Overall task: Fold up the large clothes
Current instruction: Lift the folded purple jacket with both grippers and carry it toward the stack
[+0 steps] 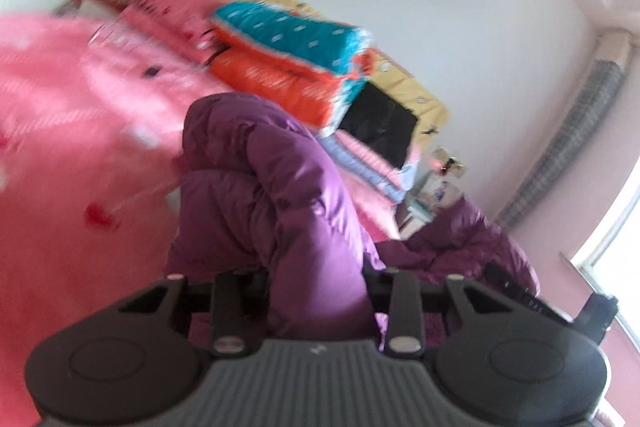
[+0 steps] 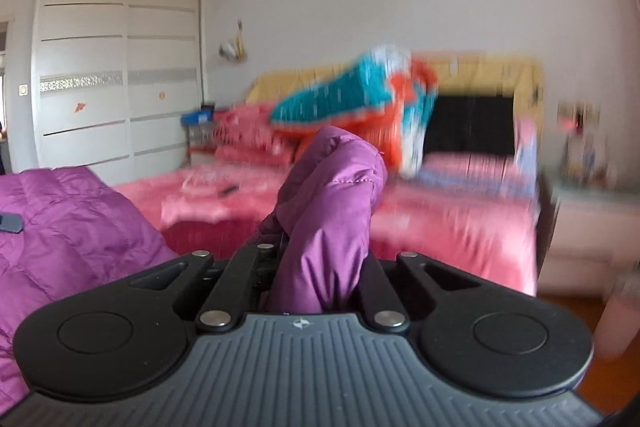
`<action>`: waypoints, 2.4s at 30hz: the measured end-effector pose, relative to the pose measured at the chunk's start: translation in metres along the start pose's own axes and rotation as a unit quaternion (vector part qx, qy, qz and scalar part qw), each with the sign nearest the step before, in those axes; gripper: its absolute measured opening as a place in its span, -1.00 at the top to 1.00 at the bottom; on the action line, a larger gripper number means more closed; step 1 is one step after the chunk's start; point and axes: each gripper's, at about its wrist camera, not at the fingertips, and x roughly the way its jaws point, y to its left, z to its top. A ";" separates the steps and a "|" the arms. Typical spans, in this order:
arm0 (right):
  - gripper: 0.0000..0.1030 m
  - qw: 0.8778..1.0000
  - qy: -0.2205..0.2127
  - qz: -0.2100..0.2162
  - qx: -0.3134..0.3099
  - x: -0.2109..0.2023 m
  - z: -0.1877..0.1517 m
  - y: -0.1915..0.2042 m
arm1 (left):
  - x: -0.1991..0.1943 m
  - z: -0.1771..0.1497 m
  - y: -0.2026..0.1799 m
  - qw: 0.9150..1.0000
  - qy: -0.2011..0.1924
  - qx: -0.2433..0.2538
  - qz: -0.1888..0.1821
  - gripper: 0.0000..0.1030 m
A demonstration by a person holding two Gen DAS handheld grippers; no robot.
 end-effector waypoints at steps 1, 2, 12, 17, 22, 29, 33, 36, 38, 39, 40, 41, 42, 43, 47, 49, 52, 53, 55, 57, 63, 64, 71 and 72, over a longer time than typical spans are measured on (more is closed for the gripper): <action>0.85 1.000 0.019 0.003 0.020 0.005 -0.015 -0.006 | -0.006 -0.011 0.013 1.000 0.004 -0.018 0.010 0.31; 0.85 0.999 0.037 0.005 0.036 0.008 -0.030 -0.010 | -0.013 -0.021 0.024 0.999 0.010 -0.037 0.020 0.31; 0.59 0.975 0.206 -0.024 0.073 0.018 -0.123 -0.014 | -0.036 -0.082 0.083 0.981 0.101 -0.118 0.116 0.28; -1.00 0.970 0.223 -0.017 0.094 0.034 -0.104 -0.035 | -0.025 -0.075 0.090 0.976 0.127 -0.131 0.117 0.19; -1.00 0.938 0.303 0.047 0.163 0.055 -0.096 -0.078 | -0.008 -0.072 0.104 0.968 0.174 -0.135 0.117 -0.09; -1.00 0.891 0.364 0.129 0.237 0.097 -0.141 -0.127 | 0.017 -0.074 0.124 0.962 0.218 -0.128 0.105 -0.57; -1.00 0.870 0.370 0.186 0.268 0.109 -0.162 -0.125 | 0.038 -0.081 0.133 0.958 0.237 -0.139 0.084 -1.00; -1.00 0.846 0.376 0.230 0.301 0.120 -0.173 -0.124 | 0.052 -0.087 0.137 0.955 0.243 -0.153 0.068 -1.00; -1.00 0.831 0.382 0.242 0.324 0.134 -0.177 -0.123 | 0.055 -0.090 0.137 0.956 0.238 -0.164 0.055 -0.98; -1.00 0.828 0.385 0.240 0.331 0.138 -0.177 -0.120 | 0.055 -0.093 0.136 0.956 0.233 -0.170 0.048 -0.97; -1.00 0.829 0.385 0.236 0.331 0.142 -0.177 -0.118 | 0.054 -0.094 0.135 0.957 0.228 -0.173 0.041 -0.90; -1.00 0.833 0.382 0.233 0.324 0.141 -0.175 -0.113 | 0.054 -0.096 0.133 0.958 0.225 -0.176 0.034 -0.83; -1.00 0.841 0.381 0.228 0.310 0.138 -0.171 -0.105 | 0.053 -0.096 0.130 0.958 0.221 -0.181 0.026 -0.65; -0.73 0.850 0.381 0.221 0.290 0.136 -0.168 -0.095 | 0.052 -0.096 0.127 0.958 0.216 -0.186 0.021 -0.46; 0.08 0.881 0.381 0.175 0.220 0.121 -0.143 -0.066 | 0.040 -0.091 0.113 0.961 0.196 -0.192 0.012 -0.03; 0.20 0.904 0.369 0.147 0.156 0.108 -0.127 -0.047 | 0.032 -0.086 0.102 0.965 0.182 -0.188 0.005 0.13; 0.33 0.927 0.342 0.126 0.085 0.089 -0.103 -0.021 | 0.020 -0.074 0.081 0.970 0.166 -0.175 -0.007 0.24; 0.37 0.932 0.333 0.122 0.078 0.083 -0.097 -0.016 | 0.016 -0.070 0.075 0.971 0.162 -0.172 -0.016 0.25; 0.43 0.939 0.314 0.125 0.066 0.071 -0.080 -0.007 | 0.009 -0.059 0.062 0.973 0.159 -0.166 -0.029 0.32; 0.45 0.944 0.298 0.129 0.054 0.060 -0.063 0.004 | 0.003 -0.048 0.050 0.974 0.156 -0.161 -0.037 0.36; 0.47 0.959 0.245 0.137 0.033 0.024 0.001 0.006 | -0.026 0.005 0.013 0.981 0.114 -0.143 -0.068 0.45; 0.47 0.962 0.234 0.137 0.035 0.021 0.013 0.005 | -0.029 0.016 0.007 0.982 0.107 -0.138 -0.071 0.45; 0.47 0.980 0.152 0.125 0.027 0.015 0.098 -0.006 | -0.024 0.111 -0.040 0.991 0.065 -0.053 -0.109 0.45; 0.47 0.982 0.140 0.121 0.025 0.020 0.111 -0.010 | -0.017 0.127 -0.047 0.991 0.059 -0.039 -0.116 0.45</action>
